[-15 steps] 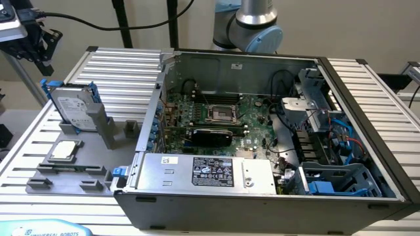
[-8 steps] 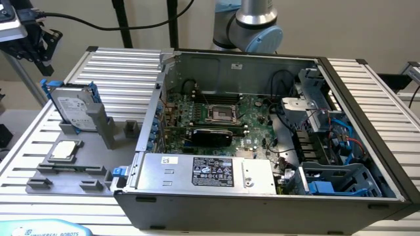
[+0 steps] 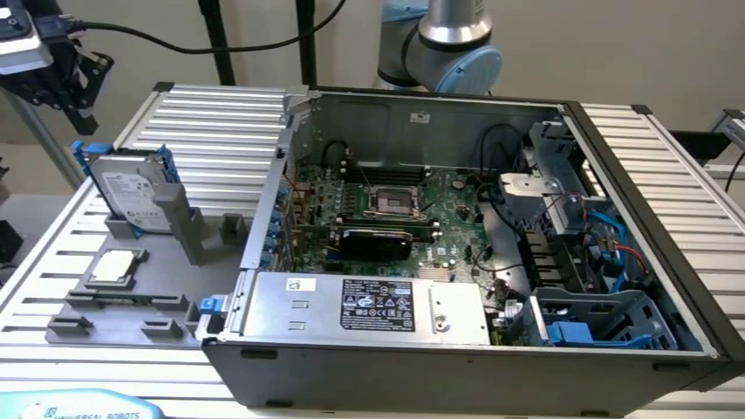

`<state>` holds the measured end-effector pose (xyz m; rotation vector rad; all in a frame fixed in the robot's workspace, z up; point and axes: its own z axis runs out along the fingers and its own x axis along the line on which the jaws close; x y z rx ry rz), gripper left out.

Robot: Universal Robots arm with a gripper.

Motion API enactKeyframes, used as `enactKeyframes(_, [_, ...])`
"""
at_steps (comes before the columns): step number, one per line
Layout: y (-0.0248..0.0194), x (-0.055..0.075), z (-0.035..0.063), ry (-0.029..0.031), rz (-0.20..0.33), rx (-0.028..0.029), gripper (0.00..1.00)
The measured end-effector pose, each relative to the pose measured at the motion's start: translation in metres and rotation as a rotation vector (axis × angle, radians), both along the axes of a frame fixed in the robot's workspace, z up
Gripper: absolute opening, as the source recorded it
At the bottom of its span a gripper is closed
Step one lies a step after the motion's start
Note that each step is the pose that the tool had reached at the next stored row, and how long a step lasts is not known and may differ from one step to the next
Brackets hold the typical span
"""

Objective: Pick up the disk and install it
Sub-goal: 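Pick up the disk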

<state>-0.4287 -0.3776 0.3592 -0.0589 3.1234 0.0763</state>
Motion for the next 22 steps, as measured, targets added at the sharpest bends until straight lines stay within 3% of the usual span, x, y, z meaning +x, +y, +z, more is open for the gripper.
enactKeyframes(22, [-0.0001,0.0013,-0.0071,0.0,0.387,0.0,0.11])
